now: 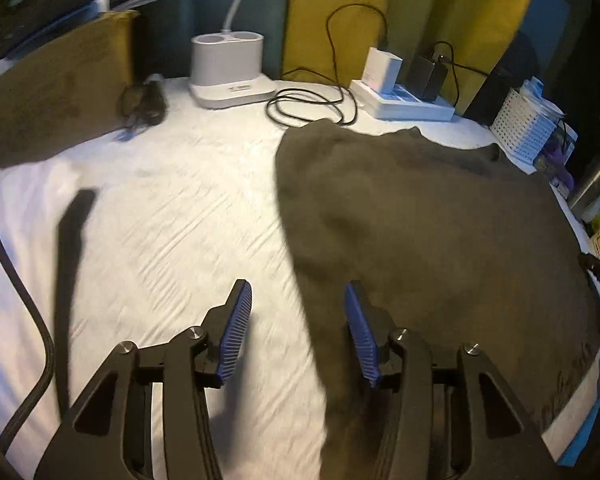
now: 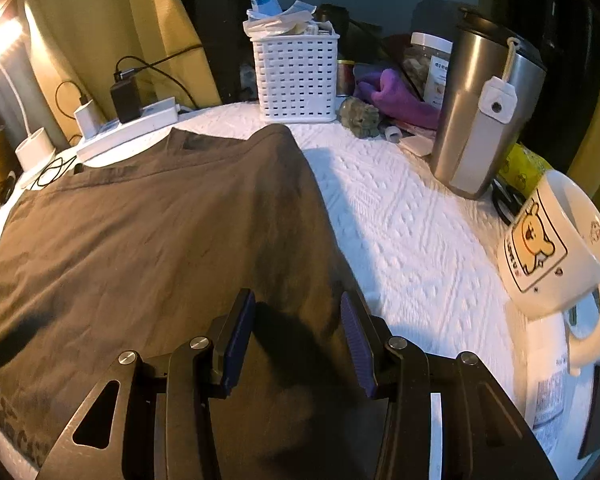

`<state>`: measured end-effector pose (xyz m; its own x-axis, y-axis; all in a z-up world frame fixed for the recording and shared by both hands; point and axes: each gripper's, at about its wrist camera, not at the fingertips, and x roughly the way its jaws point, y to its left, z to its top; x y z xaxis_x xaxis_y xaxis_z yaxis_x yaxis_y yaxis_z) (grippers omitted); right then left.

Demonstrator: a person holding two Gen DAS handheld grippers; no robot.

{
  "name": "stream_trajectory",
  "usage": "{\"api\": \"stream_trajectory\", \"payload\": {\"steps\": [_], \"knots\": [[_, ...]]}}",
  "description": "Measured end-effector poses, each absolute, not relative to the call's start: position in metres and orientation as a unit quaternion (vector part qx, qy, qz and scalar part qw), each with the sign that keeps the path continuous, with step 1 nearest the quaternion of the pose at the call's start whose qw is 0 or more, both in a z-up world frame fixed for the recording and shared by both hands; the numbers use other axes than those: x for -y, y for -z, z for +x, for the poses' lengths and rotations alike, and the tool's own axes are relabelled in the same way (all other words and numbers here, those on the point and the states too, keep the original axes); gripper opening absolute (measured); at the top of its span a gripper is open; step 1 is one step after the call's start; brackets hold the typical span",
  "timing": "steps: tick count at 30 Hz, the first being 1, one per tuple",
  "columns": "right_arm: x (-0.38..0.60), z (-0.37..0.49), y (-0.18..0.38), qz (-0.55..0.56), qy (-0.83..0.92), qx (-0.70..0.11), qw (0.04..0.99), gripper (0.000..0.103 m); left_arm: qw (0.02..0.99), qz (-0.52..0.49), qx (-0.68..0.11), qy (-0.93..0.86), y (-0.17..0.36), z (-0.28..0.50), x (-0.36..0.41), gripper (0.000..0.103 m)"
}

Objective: Fold small clothes

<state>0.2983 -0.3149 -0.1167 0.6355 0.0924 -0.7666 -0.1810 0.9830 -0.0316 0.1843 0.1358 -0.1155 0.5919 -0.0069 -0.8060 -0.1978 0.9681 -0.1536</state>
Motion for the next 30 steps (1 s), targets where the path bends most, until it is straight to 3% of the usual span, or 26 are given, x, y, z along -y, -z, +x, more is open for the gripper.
{"api": "stream_trajectory", "payload": {"steps": [6,10,12,14,22,25,30], "knots": [[0.312,0.310,0.118,-0.058,-0.071,-0.424,0.901,0.047,0.890,-0.062,-0.447,-0.059,0.125,0.212,-0.125,0.048],[0.313,0.316,0.123,-0.062,-0.068,-0.429,0.899,0.047,0.890,-0.035,-0.448,-0.082,0.125,0.218,-0.130,0.033],[0.314,0.316,0.125,-0.068,-0.053,-0.425,0.901,0.058,0.890,-0.022,-0.445,-0.092,0.125,0.217,-0.135,0.033],[0.319,0.317,0.127,-0.075,-0.027,-0.422,0.903,0.077,0.891,-0.016,-0.441,-0.107,0.126,0.215,-0.141,0.036],[0.335,0.304,0.117,-0.065,-0.002,-0.418,0.906,0.078,0.894,-0.061,-0.434,-0.092,0.114,0.198,-0.145,0.037],[0.335,0.292,0.110,-0.062,-0.005,-0.411,0.909,0.078,0.907,-0.059,-0.412,-0.067,0.100,0.185,-0.129,0.049],[0.331,0.266,0.102,-0.062,-0.011,-0.400,0.914,0.078,0.920,-0.062,-0.386,-0.026,0.082,0.169,-0.102,0.054]]}}
